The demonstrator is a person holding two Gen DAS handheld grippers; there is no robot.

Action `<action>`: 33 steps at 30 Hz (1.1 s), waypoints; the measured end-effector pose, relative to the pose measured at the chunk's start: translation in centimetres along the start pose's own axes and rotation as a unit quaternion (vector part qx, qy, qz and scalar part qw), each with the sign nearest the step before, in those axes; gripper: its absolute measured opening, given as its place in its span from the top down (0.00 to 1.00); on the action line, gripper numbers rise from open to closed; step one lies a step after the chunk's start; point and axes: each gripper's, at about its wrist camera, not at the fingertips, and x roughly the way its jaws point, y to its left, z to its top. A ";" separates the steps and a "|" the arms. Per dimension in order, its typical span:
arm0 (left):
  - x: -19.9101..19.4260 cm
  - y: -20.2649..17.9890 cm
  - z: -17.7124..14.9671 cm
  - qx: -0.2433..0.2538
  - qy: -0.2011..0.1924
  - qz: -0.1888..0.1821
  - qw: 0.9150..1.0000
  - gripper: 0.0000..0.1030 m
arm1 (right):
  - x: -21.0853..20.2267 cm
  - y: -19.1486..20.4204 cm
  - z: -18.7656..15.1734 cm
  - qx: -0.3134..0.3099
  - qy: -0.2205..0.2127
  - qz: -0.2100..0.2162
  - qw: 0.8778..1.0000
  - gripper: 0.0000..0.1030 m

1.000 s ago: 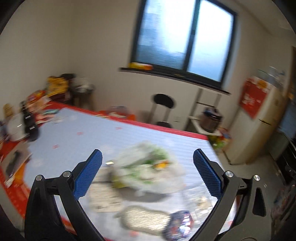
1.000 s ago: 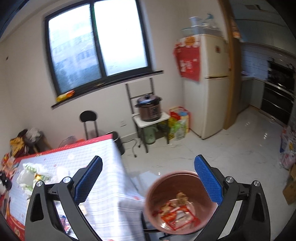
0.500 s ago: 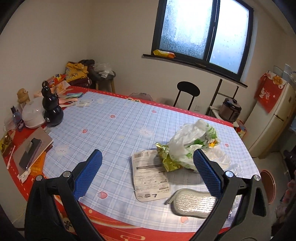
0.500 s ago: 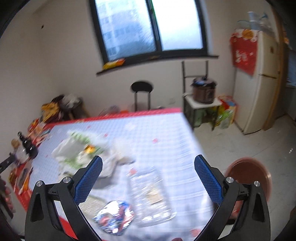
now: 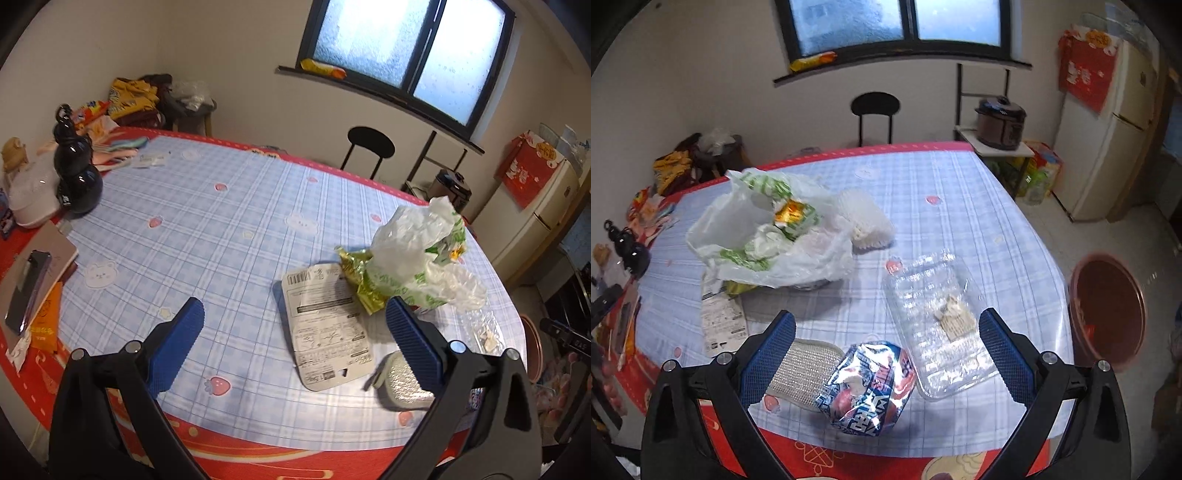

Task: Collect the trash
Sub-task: 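Grasp the blue-and-white foil bag with the right tool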

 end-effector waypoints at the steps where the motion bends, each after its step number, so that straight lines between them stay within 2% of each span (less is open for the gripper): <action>1: 0.5 0.5 0.0 0.005 0.006 -0.007 1.000 0.06 | 0.5 -0.1 -0.5 0.014 0.005 -0.006 1.000 0.05; 5: 2.4 1.7 0.1 0.022 0.028 -0.023 0.999 0.06 | 3.0 0.1 -2.5 0.055 0.034 -0.037 0.997 0.05; 10: 4.8 2.5 -0.3 0.048 0.056 -0.032 0.997 0.06 | 6.4 2.1 -5.6 0.101 0.074 -0.027 0.992 0.05; 13: 5.4 2.7 -0.7 0.044 0.065 -0.051 0.996 0.06 | 8.6 2.6 -7.0 0.133 0.101 -0.024 0.986 0.05; 18: 6.9 2.8 -1.3 0.044 0.088 -0.065 0.993 0.06 | 9.5 1.3 -7.8 0.162 0.099 -0.053 0.980 0.05; 23: 7.4 2.6 -1.2 0.055 0.090 -0.072 0.992 0.06 | 10.8 0.5 -9.1 0.203 0.124 -0.027 0.971 0.05; 26: 7.8 2.7 -1.3 0.059 0.098 -0.072 0.991 0.06 | 11.2 0.6 -9.6 0.205 0.125 -0.033 0.970 0.05; 30: 7.9 3.0 -1.7 0.056 0.103 -0.078 0.990 0.06 | 12.0 0.0 -10.1 0.228 0.133 -0.026 0.964 0.14; 33: 8.0 3.3 -1.8 0.052 0.107 -0.079 0.990 0.06 | 12.4 -0.1 -10.2 0.221 0.137 -0.026 0.965 0.19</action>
